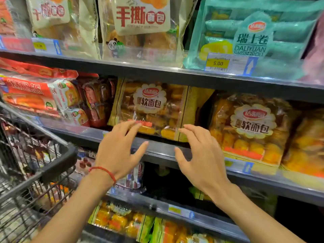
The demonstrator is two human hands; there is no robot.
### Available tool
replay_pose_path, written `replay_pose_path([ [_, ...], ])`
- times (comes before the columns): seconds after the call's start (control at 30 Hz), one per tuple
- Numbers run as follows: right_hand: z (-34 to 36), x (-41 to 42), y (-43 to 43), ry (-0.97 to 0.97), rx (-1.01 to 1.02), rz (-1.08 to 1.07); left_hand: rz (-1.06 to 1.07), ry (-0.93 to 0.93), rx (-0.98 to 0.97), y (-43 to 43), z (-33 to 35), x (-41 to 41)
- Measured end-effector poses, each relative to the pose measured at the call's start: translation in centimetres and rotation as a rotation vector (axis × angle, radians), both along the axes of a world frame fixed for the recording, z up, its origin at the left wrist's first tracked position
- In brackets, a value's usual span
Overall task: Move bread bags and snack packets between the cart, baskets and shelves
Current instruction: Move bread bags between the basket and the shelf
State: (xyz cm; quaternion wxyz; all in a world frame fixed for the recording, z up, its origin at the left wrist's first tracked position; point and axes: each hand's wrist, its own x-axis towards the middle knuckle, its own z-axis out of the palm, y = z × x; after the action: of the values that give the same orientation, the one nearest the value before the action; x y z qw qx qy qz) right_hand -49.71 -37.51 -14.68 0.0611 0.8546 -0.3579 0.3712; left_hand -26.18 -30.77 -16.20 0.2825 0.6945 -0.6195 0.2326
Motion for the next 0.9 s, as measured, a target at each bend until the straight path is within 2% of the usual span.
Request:
replay_pose_path([
  [0.07,-0.7,-0.5,0.7,0.117,-0.083,0.008,0.055,-0.099,0.046,1.3,-0.4,-1.5],
  [0.17,-1.1,-1.1,1.3,0.293,-0.109,0.016,0.193,-0.086,0.186,2.4,-0.5,-3.3],
  [0.33,2.3,-2.9,3.8,0.482,0.039,0.060,0.204,-0.046,0.434,6.0,3.0,-5.8],
  [0.47,8.8,-4.1,7.9,0.556,0.123,0.148,0.175,-0.037,0.550,11.2,10.4,-7.9],
  [0.7,22.7,-5.7,16.0,0.608,0.134,0.294,0.262,0.000,0.673,22.7,25.0,-10.0],
  [0.9,31.6,-4.8,22.9,0.628,0.096,0.438,0.365,0.023,0.750,33.7,32.6,-10.9],
])
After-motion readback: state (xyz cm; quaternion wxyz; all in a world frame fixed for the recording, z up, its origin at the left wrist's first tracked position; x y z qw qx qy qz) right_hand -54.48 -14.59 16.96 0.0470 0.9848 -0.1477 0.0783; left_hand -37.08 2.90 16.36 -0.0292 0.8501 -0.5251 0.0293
